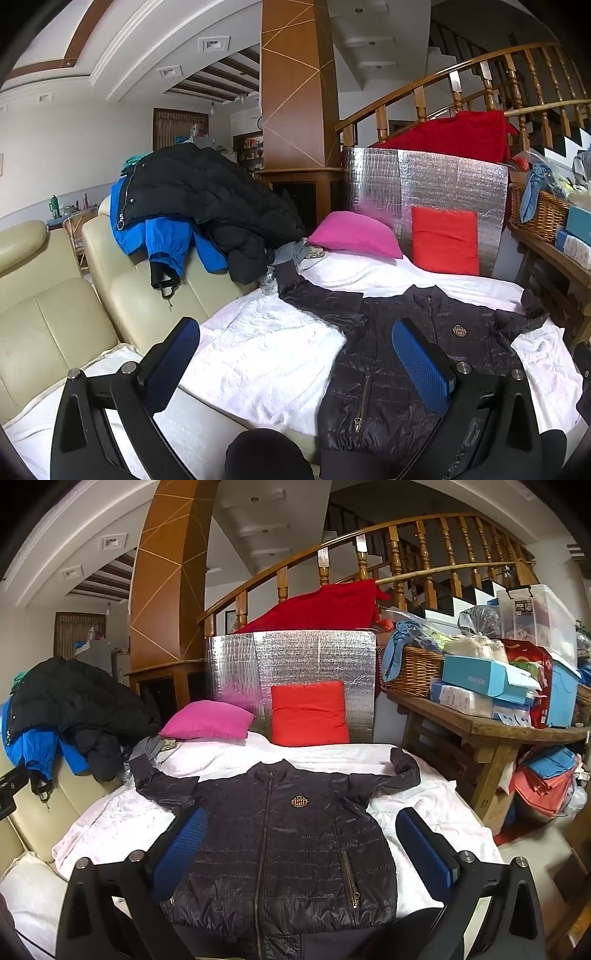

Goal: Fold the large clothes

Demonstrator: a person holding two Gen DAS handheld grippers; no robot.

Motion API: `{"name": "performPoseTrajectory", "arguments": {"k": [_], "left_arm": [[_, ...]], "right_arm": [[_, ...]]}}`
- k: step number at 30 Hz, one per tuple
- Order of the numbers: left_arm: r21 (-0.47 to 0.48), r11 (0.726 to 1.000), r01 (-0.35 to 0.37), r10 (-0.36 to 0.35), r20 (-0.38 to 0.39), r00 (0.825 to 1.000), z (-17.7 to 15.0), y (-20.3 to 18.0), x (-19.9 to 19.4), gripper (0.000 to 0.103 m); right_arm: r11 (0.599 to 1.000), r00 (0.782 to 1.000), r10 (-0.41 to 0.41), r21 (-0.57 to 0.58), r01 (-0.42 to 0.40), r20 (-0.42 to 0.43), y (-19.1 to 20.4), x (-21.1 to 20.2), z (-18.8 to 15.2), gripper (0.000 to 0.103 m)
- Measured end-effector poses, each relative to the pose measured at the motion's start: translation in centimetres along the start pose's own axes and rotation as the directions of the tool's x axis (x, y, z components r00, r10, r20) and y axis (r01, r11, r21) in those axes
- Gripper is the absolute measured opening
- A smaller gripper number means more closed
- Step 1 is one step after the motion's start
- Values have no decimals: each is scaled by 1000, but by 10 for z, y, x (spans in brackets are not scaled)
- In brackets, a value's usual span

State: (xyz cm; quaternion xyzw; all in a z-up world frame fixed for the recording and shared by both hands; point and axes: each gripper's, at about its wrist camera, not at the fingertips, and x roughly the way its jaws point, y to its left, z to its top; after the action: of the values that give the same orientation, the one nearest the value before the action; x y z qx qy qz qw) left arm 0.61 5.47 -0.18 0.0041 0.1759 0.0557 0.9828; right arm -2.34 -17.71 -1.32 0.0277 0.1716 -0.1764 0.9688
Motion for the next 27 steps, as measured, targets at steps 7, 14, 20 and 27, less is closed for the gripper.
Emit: {"name": "performPoseTrajectory", "arguments": {"k": [7,14,20,27], "left_arm": [[5,1000,0,0,-5,1000,-1,-1,3,103],[3,1000,1,-1,-9,1000,-2,-2,4,103],[8,1000,3,-3,-10,1000,-4,-3,5,103],[17,1000,5,-4,-17,1000,-5,-6,7,103]], "right_arm": [[1000,1000,2,-6,-2,-9,2,-4,1,103],[1000,1000,5,-5,-5,-4,1,2,-1,103],[1000,1000,6,-2,-6,-1,1,3,-1,103],[1000,1000,8,5,-8,-12,1,7,0,103]]}}
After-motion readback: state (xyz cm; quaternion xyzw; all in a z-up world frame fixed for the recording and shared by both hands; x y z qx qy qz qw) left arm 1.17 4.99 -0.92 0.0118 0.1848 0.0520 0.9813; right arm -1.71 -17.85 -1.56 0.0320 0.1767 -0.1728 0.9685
